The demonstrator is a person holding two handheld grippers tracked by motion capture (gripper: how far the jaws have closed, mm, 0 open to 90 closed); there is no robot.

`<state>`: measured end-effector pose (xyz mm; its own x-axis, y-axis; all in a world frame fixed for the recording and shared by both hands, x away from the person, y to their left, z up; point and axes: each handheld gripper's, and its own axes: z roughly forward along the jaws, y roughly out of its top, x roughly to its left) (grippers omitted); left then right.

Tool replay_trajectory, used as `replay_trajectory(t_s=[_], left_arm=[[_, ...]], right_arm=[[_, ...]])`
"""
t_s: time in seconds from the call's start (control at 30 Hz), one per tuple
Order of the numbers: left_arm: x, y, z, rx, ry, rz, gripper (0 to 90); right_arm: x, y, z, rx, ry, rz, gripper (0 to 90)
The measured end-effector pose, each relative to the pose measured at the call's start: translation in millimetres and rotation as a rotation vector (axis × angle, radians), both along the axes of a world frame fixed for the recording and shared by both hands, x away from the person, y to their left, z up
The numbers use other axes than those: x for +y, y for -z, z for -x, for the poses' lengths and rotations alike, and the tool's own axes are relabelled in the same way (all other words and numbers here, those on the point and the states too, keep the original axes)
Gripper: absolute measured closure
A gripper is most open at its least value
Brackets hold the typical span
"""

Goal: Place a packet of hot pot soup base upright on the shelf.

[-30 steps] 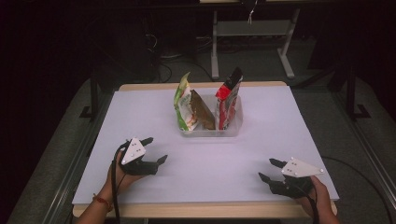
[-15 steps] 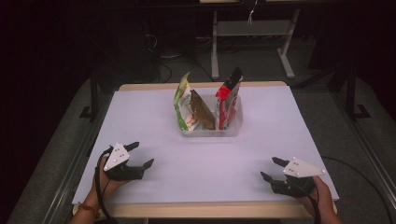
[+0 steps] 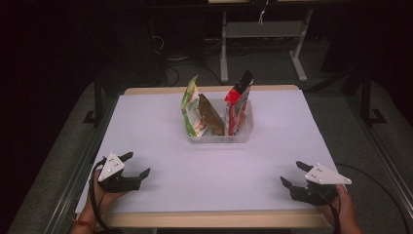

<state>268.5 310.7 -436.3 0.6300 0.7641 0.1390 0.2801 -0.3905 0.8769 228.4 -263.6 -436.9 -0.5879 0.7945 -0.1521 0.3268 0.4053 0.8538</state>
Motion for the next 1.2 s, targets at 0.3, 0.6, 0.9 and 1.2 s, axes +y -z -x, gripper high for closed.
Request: replay_trajectory(t_s=[0.3, 0.6, 0.9, 1.2], left_arm=[[13.5, 0.8, 10.8, -0.006, -0.010, 0.055, 14.4], [24.7, 3.1, 16.3, 0.004, -0.028, 0.033, 14.6], [32.0, 4.7, 15.9, 0.002, -0.008, 0.059, 14.5], [33.7, 2.2, 14.8, -0.022, -0.008, 0.070, 14.5]], right_arm=[[-6.6, -1.8, 3.4, -0.010, 0.037, -0.009, 20.4], [-11.1, -1.8, 0.9, -0.005, 0.062, -0.042, 18.6], [-1.8, 2.3, -2.7, 0.012, 0.066, -0.015, 18.0], [3.6, 1.3, 4.6, 0.002, 0.060, -0.001, 19.3]])
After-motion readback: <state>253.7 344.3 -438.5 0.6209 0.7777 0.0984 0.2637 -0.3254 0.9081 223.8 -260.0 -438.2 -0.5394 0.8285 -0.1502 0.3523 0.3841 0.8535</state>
